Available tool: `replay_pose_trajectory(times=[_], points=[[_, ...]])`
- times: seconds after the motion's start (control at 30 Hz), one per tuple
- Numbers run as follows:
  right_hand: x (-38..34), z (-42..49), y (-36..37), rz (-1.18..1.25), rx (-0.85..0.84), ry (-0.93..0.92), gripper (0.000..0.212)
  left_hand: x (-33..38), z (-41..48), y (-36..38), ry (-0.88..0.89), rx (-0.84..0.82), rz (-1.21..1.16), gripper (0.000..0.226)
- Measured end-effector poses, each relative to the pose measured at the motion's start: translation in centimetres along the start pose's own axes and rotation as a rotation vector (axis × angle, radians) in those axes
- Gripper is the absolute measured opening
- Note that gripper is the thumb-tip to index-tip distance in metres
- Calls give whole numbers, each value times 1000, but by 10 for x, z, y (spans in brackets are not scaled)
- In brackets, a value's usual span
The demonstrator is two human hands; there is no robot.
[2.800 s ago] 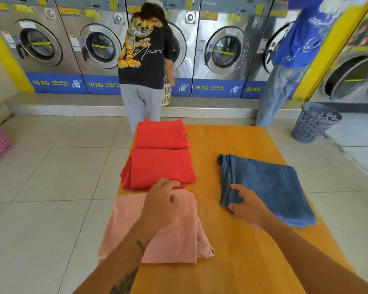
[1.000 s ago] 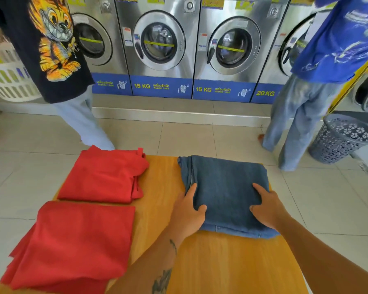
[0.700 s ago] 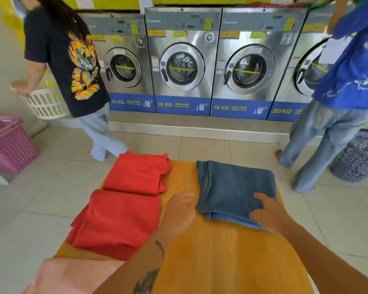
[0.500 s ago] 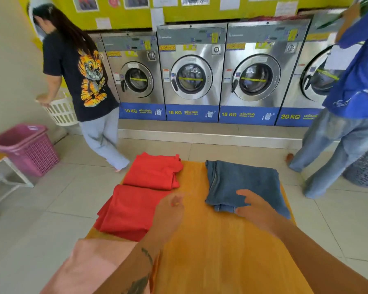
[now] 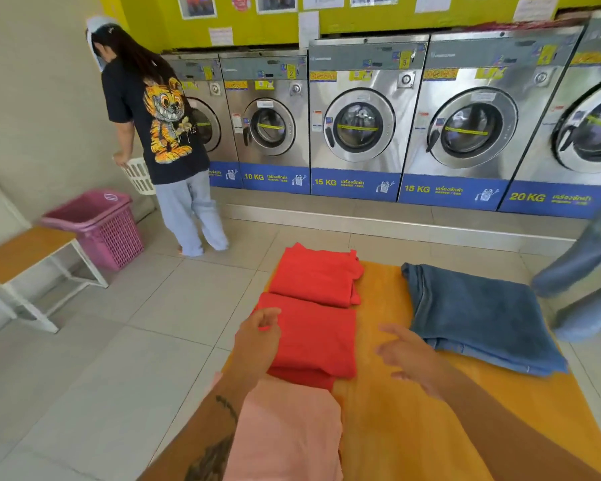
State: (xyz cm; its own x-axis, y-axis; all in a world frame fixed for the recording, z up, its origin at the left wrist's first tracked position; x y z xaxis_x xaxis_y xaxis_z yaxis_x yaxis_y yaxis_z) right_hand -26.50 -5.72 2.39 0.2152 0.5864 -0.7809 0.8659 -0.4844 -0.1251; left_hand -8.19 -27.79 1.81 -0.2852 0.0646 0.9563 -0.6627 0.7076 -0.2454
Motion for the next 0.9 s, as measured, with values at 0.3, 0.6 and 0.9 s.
replay_pose_trajectory(times=[0.3, 0.6, 0.9], points=[[-4, 77, 67, 174, 167, -1, 51, -55, 92, -45, -44, -260, 364, 59], [1, 114, 106, 536, 207, -63, 64, -78, 115, -26, -58, -448, 579, 78], [-32, 126, 102, 350, 250, -242, 68, -63, 125, -57, -88, -390, 18, 66]])
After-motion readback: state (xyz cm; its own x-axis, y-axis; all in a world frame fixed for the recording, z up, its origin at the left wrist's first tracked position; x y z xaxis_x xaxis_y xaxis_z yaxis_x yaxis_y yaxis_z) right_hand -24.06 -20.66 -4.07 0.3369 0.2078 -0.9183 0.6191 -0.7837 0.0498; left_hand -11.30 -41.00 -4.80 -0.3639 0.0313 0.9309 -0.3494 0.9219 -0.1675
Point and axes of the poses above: each hand's wrist, its own z-axis towards the middle knuckle, its own y-axis out of the palm, x = y × z, the point moved 3 cm from there along z, towards the middle knuckle, and after that the axes turned 12 degrees about -x, right-handed, at the moved point
